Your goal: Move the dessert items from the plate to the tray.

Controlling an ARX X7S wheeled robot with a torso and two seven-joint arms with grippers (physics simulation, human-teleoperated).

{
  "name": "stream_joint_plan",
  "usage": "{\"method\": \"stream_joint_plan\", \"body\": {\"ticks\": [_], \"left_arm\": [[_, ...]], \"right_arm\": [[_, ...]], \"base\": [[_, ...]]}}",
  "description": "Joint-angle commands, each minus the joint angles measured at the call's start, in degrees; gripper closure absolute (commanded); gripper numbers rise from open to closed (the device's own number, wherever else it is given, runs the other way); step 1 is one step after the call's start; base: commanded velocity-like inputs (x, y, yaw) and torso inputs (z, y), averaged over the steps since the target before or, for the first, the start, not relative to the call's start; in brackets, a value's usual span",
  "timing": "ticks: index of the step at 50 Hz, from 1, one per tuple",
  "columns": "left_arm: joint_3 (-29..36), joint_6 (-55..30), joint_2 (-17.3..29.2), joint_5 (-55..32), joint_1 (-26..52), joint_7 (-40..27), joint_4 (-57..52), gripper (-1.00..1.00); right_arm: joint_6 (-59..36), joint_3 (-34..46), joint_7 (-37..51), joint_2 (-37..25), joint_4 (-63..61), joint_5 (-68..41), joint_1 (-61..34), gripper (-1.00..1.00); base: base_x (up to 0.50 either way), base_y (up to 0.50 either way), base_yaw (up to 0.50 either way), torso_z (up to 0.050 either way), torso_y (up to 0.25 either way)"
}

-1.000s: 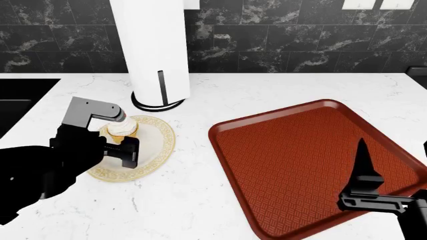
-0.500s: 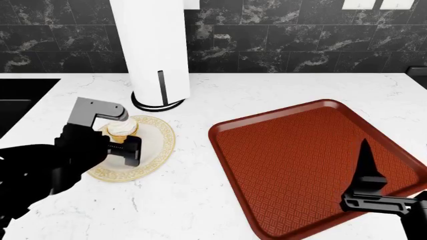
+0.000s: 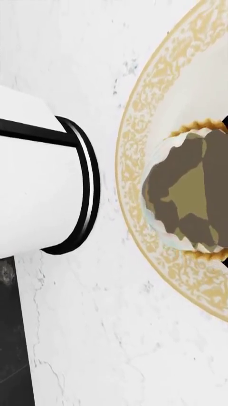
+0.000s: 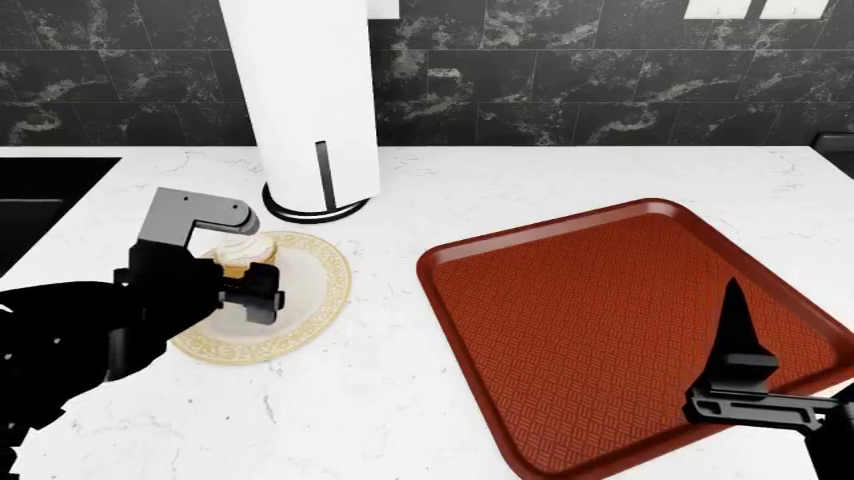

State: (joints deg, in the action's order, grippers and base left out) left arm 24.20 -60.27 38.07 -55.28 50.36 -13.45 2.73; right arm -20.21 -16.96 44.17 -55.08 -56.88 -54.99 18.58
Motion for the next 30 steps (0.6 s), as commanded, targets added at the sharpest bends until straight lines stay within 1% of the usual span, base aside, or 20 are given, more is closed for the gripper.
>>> {"method": "stream_joint_plan", "body": {"ticks": [1,9,15,23,30], "left_arm": [[-0.65,-0.19,0.3,-1.08,0.03,-0.81,-1.04,1.0],[-3.41,-4.12,1.37,-6.1,1.21,-3.8,-7.15,1.0],[-4.19,-7.97,0.65,-9.79,4.26,-5.77,-9.85,1.0],[-2.28,-12.01,-2.53,-12.27,9.33,-6.48,-10.68,1.0],[0.8,-14.43,-7.1,-12.64,14.72,-6.04,-9.09,1.0]], "right_arm": [[0.39,0.37,-0.1,0.07,0.27,0.4,0.13,-1.0],[0.66,-0.52,0.2,-0.22,-0.18,0.08,0.91,-1.0],[0.98,-1.64,0.37,-0.49,-0.5,-0.27,1.83,-1.0],[1.81,-4.15,0.16,-0.46,-0.76,-0.51,4.07,-1.0],[2.69,-6.59,-0.37,-0.12,-0.88,-0.55,6.33,-1.0]], "base": [[0.0,0.0,0.0,0.0,0.0],[0.0,0.0,0.0,0.0,0.0],[0.0,0.0,0.0,0.0,0.0],[0.0,0.0,0.0,0.0,0.0],[0.0,0.0,0.0,0.0,0.0]]}}
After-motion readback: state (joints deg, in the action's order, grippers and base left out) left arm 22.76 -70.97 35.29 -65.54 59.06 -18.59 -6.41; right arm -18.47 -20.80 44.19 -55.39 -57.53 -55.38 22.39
